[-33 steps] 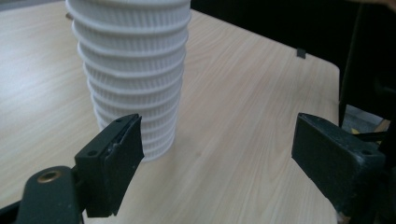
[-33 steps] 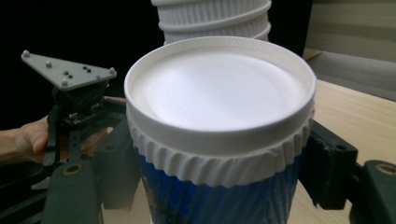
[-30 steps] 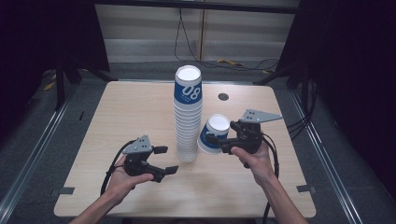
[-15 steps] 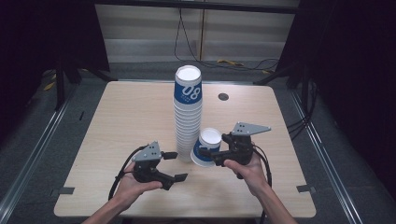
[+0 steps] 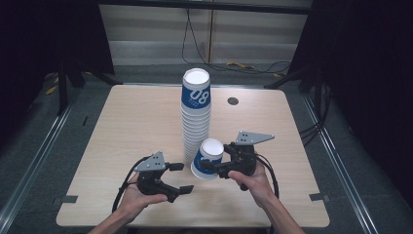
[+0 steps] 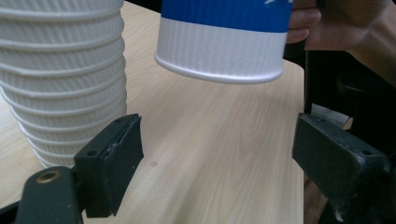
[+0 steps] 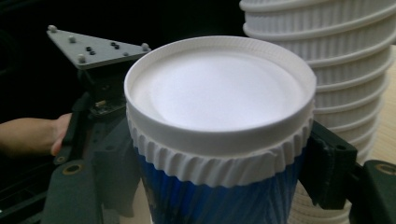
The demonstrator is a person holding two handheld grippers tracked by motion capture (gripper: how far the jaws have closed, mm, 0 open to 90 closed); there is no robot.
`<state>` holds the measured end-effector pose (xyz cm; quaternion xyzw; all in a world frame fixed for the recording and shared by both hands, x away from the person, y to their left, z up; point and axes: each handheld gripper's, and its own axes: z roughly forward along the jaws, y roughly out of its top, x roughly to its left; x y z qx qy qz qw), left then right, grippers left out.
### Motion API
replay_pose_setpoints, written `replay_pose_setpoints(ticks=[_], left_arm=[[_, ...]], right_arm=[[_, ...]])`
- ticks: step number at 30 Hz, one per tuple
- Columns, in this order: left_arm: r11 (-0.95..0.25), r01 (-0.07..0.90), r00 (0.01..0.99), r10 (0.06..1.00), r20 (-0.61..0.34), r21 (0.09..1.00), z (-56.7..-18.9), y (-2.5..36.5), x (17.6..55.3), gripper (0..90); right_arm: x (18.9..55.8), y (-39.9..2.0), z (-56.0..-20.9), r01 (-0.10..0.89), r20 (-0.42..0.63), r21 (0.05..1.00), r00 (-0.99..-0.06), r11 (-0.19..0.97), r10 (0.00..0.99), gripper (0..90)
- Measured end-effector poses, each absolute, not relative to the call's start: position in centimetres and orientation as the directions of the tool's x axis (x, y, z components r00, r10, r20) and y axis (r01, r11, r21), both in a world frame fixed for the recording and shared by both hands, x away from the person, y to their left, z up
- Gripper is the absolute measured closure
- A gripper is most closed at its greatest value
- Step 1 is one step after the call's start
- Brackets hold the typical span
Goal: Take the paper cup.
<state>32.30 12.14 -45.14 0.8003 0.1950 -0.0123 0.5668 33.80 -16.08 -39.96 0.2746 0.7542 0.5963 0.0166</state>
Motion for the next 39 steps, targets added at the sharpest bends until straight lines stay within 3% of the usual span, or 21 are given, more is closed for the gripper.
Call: replay_pose_setpoints(ticks=[10,30,39], left_arm=[[-0.19,0.341,0.914,0.296,-0.277,0.921,-45.4,12.3,32.0,17.7],[-0.201,0.358,0.914,0.274,-0.299,0.912,-45.9,10.9,32.3,11.9],[-0.194,0.345,0.913,0.294,-0.281,0.918,-45.9,10.7,32.2,15.6]], right_arm=[[33.7,-14.7,-41.1,0.419,0.343,0.898,-0.858,0.136,0.382,25.6],[33.5,-12.9,-42.1,0.443,0.379,0.884,-0.867,0.151,0.324,25.9],[33.5,-12.5,-42.4,0.441,0.373,0.881,-0.87,0.17,0.321,25.8]])
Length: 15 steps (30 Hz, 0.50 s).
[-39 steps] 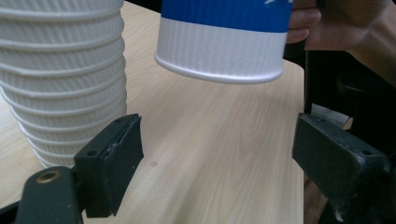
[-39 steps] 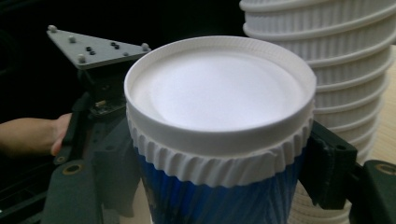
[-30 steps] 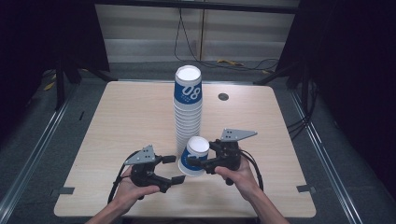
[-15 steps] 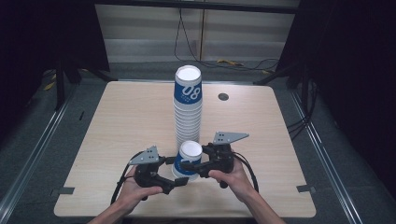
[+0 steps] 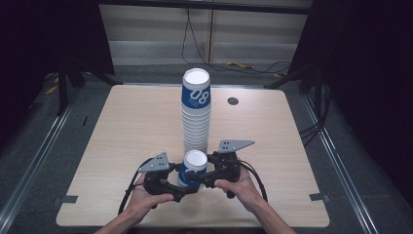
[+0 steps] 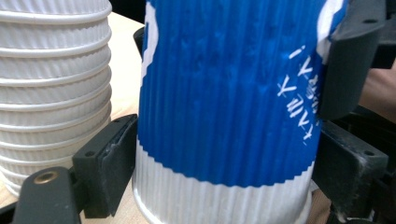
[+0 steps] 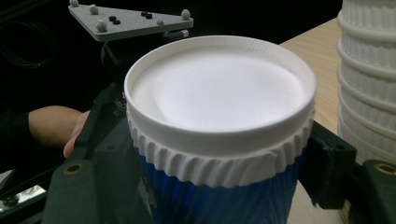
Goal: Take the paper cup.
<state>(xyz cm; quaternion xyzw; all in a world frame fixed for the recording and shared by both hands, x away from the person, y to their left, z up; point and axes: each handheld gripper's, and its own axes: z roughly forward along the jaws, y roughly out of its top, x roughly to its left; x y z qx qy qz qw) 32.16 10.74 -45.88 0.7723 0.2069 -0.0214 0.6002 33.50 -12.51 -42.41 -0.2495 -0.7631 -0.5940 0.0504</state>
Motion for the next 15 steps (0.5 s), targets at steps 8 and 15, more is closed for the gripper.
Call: replay_pose_setpoints(ticks=[8,15], left_arm=[[-0.216,0.321,0.922,0.296,-0.251,0.922,-45.79,10.79,32.13,18.5],[-0.227,0.319,0.927,0.276,-0.253,0.92,-45.86,10.88,32.18,19.6]], right_arm=[[33.44,-12.54,-42.25,0.436,0.365,0.882,-0.872,0.179,0.326,24.1],[33.45,-12.62,-42.19,0.45,0.361,0.87,-0.86,0.201,0.362,13.4]])
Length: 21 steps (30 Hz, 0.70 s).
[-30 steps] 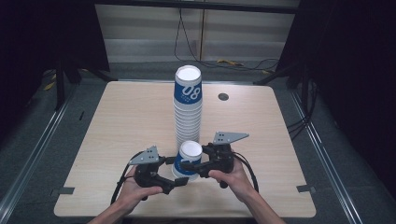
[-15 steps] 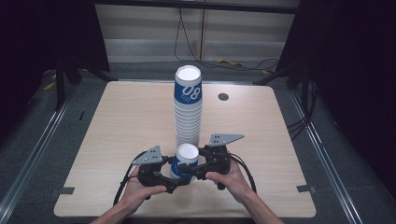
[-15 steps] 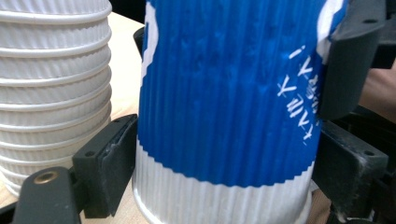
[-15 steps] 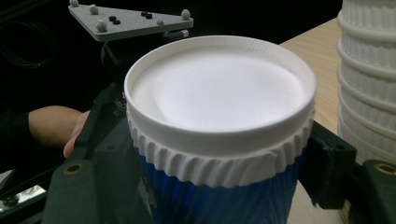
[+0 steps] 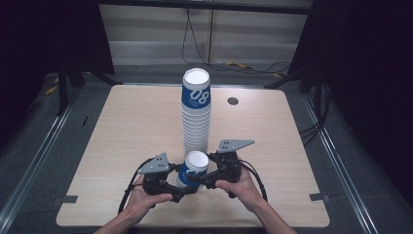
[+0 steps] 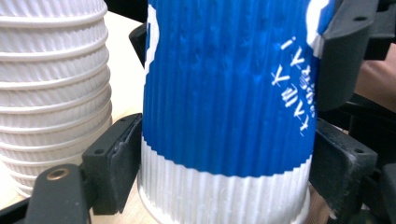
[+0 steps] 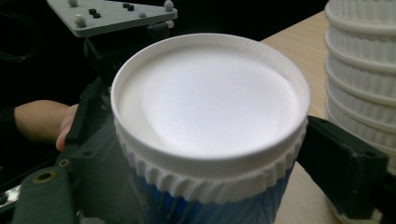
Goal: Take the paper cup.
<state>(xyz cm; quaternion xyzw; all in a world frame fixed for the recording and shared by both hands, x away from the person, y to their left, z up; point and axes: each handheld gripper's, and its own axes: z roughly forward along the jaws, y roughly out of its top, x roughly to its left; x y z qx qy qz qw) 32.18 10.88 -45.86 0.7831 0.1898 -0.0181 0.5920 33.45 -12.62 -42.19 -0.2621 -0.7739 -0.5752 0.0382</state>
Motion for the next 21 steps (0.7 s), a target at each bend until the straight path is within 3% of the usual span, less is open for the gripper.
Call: replay_pose_setpoints(ticks=[21], left_arm=[[-0.282,0.351,0.915,0.307,-0.262,0.893,-46.0,11.9,32.8,20.0]], right_arm=[[33.2,-13.9,-41.5,0.447,0.344,0.867,-0.857,0.219,0.383,13.6]])
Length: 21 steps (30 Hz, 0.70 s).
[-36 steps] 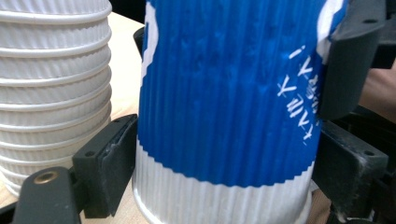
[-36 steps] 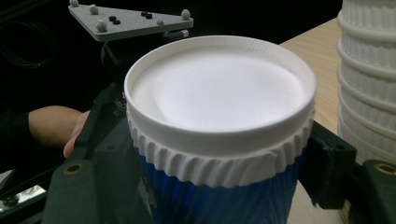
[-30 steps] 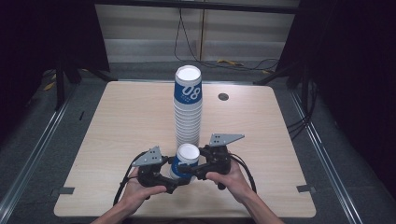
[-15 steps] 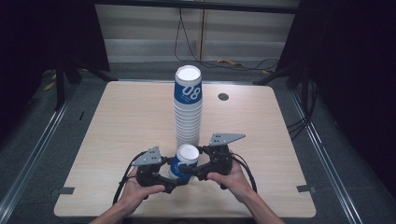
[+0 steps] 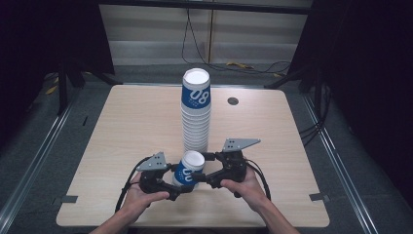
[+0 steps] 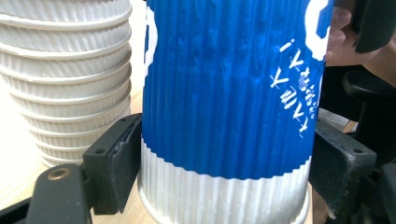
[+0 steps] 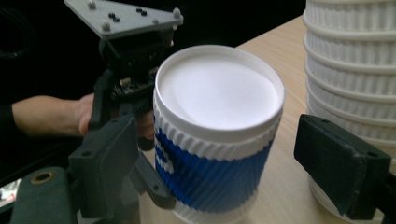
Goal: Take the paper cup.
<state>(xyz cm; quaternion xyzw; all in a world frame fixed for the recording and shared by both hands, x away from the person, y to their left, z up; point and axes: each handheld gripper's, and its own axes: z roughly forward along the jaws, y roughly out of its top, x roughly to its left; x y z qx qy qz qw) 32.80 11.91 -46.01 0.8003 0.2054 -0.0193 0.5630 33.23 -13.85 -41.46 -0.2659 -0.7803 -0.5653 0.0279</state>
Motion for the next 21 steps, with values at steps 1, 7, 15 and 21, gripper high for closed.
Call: replay_pose_setpoints(ticks=[1,7,15,21], left_arm=[[-0.283,0.349,0.916,0.306,-0.261,0.893,-46.0,12.0,32.8,20.1],[-0.285,0.346,0.919,0.293,-0.262,0.894,-45.7,12.1,32.8,22.0],[-0.304,0.347,0.919,0.301,-0.256,0.887,-45.4,12.4,33.0,22.3],[-0.346,0.357,0.918,0.304,-0.257,0.868,-45.2,12.4,33.1,22.3]], right_arm=[[33.2,-13.9,-41.4,0.443,0.337,0.866,-0.86,0.231,0.384,13.6],[33.1,-14.4,-41.1,0.428,0.331,0.872,-0.873,0.238,0.359,13.9],[33.2,-14.9,-40.8,0.422,0.307,0.867,-0.872,0.267,0.381,14.0],[33.1,-15.2,-40.4,0.411,0.265,0.851,-0.875,0.328,0.406,13.8]])
